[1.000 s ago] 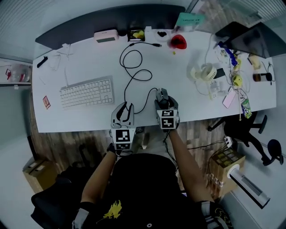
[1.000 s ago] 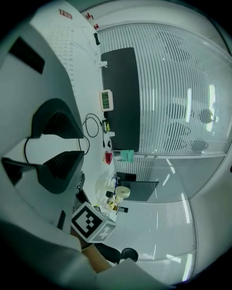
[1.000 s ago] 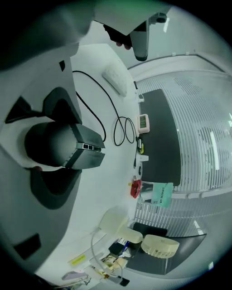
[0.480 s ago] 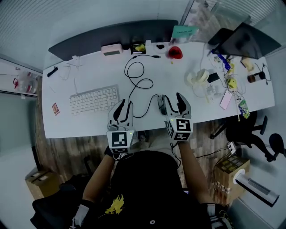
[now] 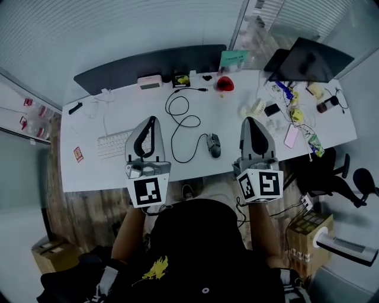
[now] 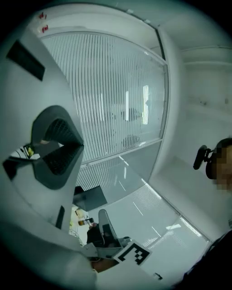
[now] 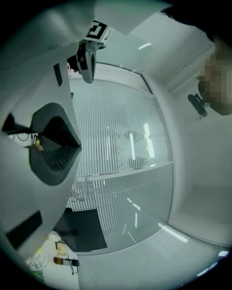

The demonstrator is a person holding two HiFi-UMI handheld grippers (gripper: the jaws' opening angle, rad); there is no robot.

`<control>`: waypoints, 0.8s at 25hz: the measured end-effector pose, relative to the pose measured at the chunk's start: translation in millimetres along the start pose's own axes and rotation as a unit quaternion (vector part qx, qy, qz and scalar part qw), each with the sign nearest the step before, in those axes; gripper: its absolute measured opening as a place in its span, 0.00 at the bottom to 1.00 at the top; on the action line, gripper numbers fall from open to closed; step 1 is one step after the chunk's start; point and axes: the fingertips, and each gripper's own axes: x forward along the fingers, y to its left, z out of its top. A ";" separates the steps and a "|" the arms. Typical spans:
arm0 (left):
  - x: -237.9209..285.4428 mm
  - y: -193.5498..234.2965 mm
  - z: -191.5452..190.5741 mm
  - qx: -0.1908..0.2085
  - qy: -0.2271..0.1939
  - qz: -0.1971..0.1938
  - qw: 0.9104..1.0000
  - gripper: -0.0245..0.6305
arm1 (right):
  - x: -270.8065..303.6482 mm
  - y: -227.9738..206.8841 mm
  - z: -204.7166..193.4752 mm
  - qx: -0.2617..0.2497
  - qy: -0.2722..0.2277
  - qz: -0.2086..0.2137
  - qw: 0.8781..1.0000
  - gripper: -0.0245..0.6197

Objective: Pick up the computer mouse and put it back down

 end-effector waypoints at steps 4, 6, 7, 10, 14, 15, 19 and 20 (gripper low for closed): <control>-9.7 -0.3 0.2 -0.014 0.006 -0.005 1.000 0.06 | -13.2 3.3 13.4 -0.001 -0.011 0.004 1.000 0.06; -17.0 -2.6 -1.7 -0.009 0.011 -0.012 1.000 0.06 | -17.6 4.6 13.8 -0.005 -0.007 0.003 1.000 0.06; -19.9 -3.0 -2.9 -0.008 0.014 -0.014 1.000 0.06 | -19.0 5.1 13.5 -0.006 -0.004 0.001 1.000 0.06; -24.9 -13.2 -3.5 -0.016 0.013 -0.033 0.999 0.06 | -20.7 6.4 12.9 -0.005 0.000 -0.002 1.000 0.06; -31.7 -24.0 -4.6 -0.013 0.017 -0.047 0.999 0.06 | -24.3 14.0 9.4 -0.013 0.008 0.012 1.000 0.06; -33.1 -20.5 -4.7 -0.011 0.020 -0.045 0.999 0.06 | -26.0 15.2 7.5 -0.017 0.015 0.014 1.000 0.06; -42.2 9.9 -8.4 0.022 0.037 -0.026 0.999 0.06 | -36.5 13.9 -6.0 -0.046 0.041 0.014 0.998 0.06; -44.7 16.9 -10.2 0.027 0.042 -0.021 0.999 0.06 | -39.9 11.6 -9.0 -0.046 0.044 0.010 0.998 0.06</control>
